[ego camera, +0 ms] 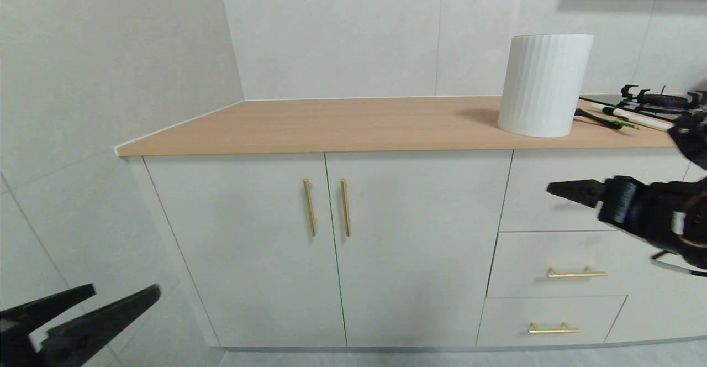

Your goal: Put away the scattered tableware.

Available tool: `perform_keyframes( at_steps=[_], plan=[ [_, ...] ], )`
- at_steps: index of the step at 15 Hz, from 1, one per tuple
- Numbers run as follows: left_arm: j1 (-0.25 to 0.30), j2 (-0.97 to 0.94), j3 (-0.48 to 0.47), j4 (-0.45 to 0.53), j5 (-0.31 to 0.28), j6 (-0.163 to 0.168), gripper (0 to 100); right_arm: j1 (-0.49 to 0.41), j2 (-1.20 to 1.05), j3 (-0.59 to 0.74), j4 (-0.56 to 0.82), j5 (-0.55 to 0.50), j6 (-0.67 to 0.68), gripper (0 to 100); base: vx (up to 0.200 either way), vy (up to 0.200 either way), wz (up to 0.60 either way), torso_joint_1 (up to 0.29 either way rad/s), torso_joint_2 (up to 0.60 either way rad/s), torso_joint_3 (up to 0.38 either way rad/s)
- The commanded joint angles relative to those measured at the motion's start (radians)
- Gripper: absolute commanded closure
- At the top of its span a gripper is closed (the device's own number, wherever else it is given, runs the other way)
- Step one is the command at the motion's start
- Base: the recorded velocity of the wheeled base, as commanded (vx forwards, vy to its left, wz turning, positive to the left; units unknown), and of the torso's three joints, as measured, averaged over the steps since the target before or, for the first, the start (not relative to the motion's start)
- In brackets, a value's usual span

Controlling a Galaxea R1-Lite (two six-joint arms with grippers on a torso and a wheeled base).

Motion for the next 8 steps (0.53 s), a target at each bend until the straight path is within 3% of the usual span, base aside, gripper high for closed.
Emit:
perform_keyframes(
  at_steps=[1, 2, 4, 5, 8],
  plan=[
    [0.086, -0.412, 0.126, 0.115, 0.022, 0.052, 0, -0.011, -0.599, 0.289, 0.013, -0.088, -0.212, 0, 0.000, 0.000, 0.00, 0.000, 0.00, 0.000],
    [0.135, -0.496, 0.124, 0.153, 0.020, 0.083, 0, -0.047, -0.711, 0.301, 0.041, -0.111, -0.271, 0, 0.000, 0.000, 0.00, 0.000, 0.00, 0.000],
    [0.216, -0.642, 0.126, 0.173, 0.011, 0.166, 0, -0.205, -0.892, 0.301, 0.133, -0.099, -0.363, 0, 0.000, 0.000, 0.00, 0.000, 0.00, 0.000],
    [0.241, -0.685, 0.124, 0.179, 0.013, 0.184, 0, -0.212, -0.983, 0.298, 0.165, -0.088, -0.408, 0, 0.000, 0.000, 0.00, 0.000, 0.00, 0.000],
    [0.288, -0.687, 0.127, 0.179, 0.088, 0.187, 0, -0.225, -1.150, 0.298, 0.268, -0.093, -0.482, 0, 0.000, 0.000, 0.00, 0.000, 0.00, 0.000]
  ],
)
